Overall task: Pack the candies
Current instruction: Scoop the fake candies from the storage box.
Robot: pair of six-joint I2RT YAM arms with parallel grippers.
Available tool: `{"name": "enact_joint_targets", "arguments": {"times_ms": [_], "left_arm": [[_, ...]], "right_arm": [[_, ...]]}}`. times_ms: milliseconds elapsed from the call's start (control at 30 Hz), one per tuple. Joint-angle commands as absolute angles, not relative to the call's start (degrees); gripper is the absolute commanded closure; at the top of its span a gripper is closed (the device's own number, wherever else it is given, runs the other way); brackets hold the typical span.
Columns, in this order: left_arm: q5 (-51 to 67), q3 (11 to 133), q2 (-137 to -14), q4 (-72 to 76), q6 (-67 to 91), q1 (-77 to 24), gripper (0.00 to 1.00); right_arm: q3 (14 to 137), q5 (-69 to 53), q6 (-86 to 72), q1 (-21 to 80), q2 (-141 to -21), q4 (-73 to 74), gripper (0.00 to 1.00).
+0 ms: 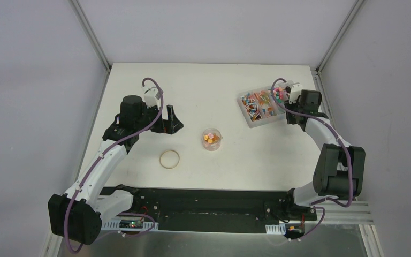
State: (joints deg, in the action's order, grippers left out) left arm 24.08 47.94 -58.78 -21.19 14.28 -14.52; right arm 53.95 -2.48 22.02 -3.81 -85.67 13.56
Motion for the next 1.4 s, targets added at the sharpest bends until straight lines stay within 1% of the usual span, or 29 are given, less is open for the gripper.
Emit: {"name": "enact_joint_targets", "arguments": {"times_ms": [0, 233, 533, 900, 1367], "left_arm": [[23.9, 47.9, -57.5, -19.5, 13.5, -14.2, 0.01], [24.1, 47.9, -57.6, -19.5, 13.6, -14.2, 0.01], [24.3, 47.9, -57.6, -19.5, 13.6, -14.2, 0.01], [24.1, 47.8, -57.5, -19.5, 13.5, -14.2, 0.01], [23.6, 47.8, -57.5, -19.5, 13.7, -14.2, 0.01]], "right_arm": [[52.1, -4.9, 19.4, -5.4, -83.0, 8.8, 1.00], [47.9, -7.9, 17.2, -6.9, -82.1, 4.5, 1.00], [40.2, -9.0, 14.7, -7.8, -75.9, -5.1, 1.00], [37.2, -9.5, 14.2, -7.8, -70.1, -8.1, 1.00], [33.8, -14.0, 13.6, -7.8, -63.4, -11.5, 1.00]]}}
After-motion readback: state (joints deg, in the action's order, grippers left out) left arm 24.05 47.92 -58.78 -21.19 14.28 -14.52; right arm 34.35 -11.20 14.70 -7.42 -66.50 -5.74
